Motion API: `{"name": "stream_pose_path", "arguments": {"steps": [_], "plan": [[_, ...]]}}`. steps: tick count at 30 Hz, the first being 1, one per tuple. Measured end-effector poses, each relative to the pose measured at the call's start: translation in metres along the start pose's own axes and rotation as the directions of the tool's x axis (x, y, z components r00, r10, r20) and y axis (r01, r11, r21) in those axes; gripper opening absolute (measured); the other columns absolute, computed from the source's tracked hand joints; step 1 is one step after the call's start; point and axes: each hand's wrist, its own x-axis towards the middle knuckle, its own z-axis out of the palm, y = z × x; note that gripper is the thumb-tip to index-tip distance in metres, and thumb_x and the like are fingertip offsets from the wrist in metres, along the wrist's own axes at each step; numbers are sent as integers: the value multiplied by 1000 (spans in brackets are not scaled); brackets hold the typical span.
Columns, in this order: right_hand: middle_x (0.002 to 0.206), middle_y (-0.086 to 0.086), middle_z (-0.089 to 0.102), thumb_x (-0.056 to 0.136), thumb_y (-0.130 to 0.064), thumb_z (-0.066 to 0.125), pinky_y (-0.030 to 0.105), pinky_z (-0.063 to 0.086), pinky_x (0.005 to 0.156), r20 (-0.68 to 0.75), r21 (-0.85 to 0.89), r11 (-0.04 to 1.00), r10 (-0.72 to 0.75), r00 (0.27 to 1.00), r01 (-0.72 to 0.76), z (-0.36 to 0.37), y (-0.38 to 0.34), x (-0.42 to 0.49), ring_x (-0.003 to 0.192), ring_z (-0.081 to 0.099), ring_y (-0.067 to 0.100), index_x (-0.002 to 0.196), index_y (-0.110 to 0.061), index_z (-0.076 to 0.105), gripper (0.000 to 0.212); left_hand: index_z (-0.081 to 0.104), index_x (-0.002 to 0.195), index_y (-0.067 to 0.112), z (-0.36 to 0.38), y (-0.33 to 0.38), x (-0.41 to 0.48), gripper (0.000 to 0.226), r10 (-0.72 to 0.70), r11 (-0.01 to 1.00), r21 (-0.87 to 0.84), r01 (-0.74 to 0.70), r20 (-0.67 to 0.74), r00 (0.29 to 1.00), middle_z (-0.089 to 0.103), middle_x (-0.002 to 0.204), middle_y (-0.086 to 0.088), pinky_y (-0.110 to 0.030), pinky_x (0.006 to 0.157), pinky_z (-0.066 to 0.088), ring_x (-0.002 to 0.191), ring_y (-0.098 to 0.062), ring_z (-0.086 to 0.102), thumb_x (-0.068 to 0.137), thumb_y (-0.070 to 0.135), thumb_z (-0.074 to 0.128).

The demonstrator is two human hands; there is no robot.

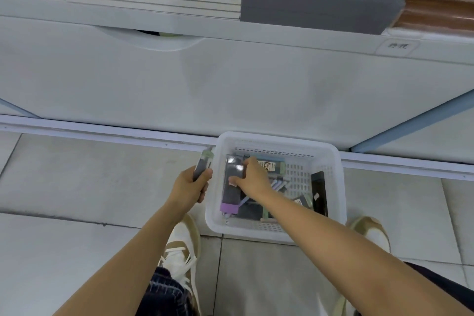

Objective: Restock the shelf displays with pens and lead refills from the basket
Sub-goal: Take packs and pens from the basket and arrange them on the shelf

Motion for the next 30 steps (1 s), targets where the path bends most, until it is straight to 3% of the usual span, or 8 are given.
{"name": "stream_pose_path", "arguments": {"steps": [6,11,16,20,22,25,27,30], "plan": [[114,1,58,92,-27,63,26,47,76,-10,-4,994,-113,994,113,-31,3,-4,88,59,14,125,-14,47,40,54,78,7,6,0,-1,28,6,999,47,-6,12,1000,58,61,-3,-22,51,46,51,-15,51,99,26,50],[110,8,62,92,-21,63,21,54,60,30,422,904,-93,995,72,-74,-19,-19,67,66,12,120,-19,49,32,61,91,6,13,24,-11,29,38,998,39,-38,14,999,72,78,-6,-22,51,45,63,-14,66,90,35,64],[125,3,51,88,-17,69,25,57,70,-48,497,839,-226,973,220,-100,-45,-45,85,65,14,129,-28,46,47,56,82,8,12,64,-31,22,67,994,-87,-63,48,997,63,52,1,-14,37,33,37,-3,49,84,21,73],[143,-7,38,86,-28,72,22,44,99,139,236,879,-453,880,415,-123,-59,-74,123,48,8,130,-32,57,47,60,78,11,-3,97,-50,23,77,988,-141,-67,67,995,55,51,-4,-20,39,26,37,-11,37,86,29,70],[133,0,51,86,-19,72,19,51,85,176,222,853,-511,841,472,-130,-69,-88,102,62,10,130,-23,59,46,64,70,11,-10,114,-62,30,70,979,-197,-57,59,996,54,51,-5,-19,37,25,37,-12,36,88,35,66],[100,19,66,93,-13,62,14,41,48,12,283,822,-518,855,494,-142,-87,-107,51,62,13,113,-5,67,22,59,61,16,-17,140,-82,45,94,952,-297,-74,55,994,54,52,-3,-20,39,25,38,-14,38,85,54,61],[93,23,67,97,-16,56,18,31,38,-17,361,807,-495,869,467,-149,-101,-120,37,53,13,111,-1,65,22,55,64,17,-21,155,-95,47,161,932,-334,-140,37,986,52,52,-2,-21,40,27,41,-13,39,74,62,67],[104,21,70,101,-20,49,18,25,35,72,432,798,-495,866,420,-161,-125,-141,31,40,10,120,-1,58,28,51,66,16,-23,173,-113,38,317,904,-296,-309,-21,948,49,49,-1,-19,38,28,41,-14,37,78,43,74]]}}
